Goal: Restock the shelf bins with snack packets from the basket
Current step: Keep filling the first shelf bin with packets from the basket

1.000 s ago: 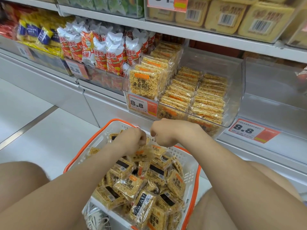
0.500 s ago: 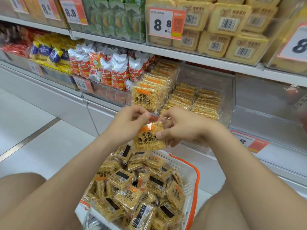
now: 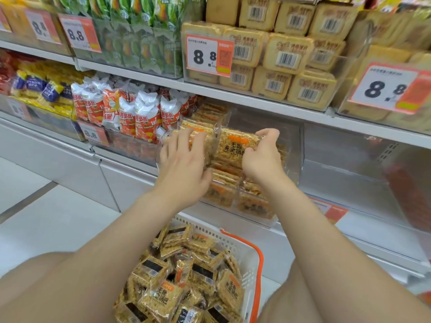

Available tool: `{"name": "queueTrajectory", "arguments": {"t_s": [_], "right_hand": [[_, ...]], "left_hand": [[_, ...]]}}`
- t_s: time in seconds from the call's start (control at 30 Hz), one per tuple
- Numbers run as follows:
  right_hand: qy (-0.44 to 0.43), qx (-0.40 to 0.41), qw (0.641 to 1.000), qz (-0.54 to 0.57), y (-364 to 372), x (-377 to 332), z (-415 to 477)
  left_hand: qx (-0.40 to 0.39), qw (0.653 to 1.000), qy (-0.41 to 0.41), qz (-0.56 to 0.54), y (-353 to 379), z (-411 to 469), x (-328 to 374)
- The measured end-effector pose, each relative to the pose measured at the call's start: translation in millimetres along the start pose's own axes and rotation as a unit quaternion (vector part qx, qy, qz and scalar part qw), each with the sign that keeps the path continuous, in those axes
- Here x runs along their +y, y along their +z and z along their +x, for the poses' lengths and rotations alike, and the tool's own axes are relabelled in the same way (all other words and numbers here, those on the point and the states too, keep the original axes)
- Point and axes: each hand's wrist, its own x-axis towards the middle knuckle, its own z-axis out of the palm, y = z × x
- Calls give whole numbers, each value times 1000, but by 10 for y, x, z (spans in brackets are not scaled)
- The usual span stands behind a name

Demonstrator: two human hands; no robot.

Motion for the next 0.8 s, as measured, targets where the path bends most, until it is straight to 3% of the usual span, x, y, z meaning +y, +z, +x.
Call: {"name": "queueTrajectory", "arguments": {"t_s": [0.1, 0.2, 0.5, 0.8], "right_hand": [[72, 55, 993, 73, 85, -4, 194], [113, 96, 987, 64, 186, -5, 409], [22, 198, 974, -105, 318, 279, 963], [43, 215, 975, -27, 322, 183, 1275]], "left_hand": [[1, 1000, 10, 12, 64, 181, 22], [7, 999, 23, 32, 116, 339, 30], [47, 994, 37, 92, 279, 606, 17], [88, 992, 17, 86, 399, 717, 13]]}}
